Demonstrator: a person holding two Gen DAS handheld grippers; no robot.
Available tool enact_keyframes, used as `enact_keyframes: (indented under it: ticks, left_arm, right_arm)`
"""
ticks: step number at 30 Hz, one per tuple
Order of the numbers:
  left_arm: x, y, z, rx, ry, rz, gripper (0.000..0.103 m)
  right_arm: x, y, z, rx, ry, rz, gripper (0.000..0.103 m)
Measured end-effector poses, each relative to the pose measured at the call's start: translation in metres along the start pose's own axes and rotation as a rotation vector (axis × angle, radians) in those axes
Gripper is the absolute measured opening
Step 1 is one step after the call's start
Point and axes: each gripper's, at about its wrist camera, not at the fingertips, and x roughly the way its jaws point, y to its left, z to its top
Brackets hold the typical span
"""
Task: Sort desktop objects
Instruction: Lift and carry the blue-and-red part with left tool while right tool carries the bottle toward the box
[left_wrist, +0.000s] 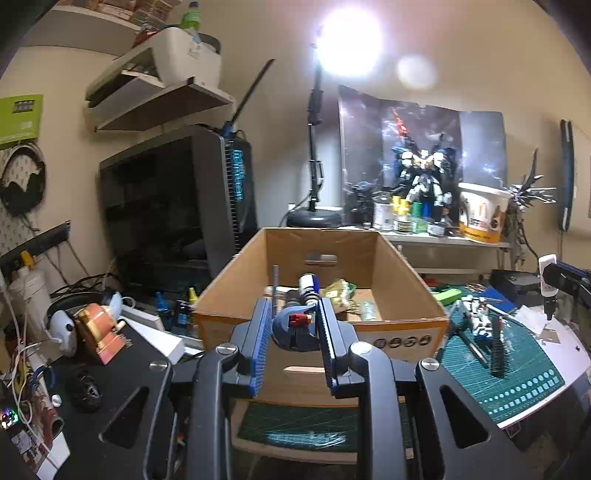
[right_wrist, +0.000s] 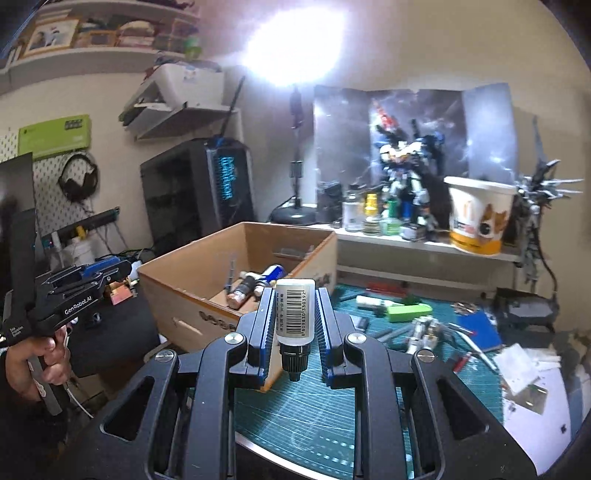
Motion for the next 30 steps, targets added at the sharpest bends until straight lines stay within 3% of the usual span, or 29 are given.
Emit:
enact_keyframes:
  ticks: [16, 30]
  left_arm:
    - [-0.013, 0.041, -0.009, -0.037, 0.019, 0.125, 0.026]
    - [-0.017, 0.060, -0.016, -0.046, 0.040, 0.174, 0.026]
  right_arm:
    - [0.037, 0.044, 0.003, -0.073, 0.026, 0.147, 0.020]
    - [0.061, 0.070, 0.000, -0.111, 0.060, 0.213, 0.020]
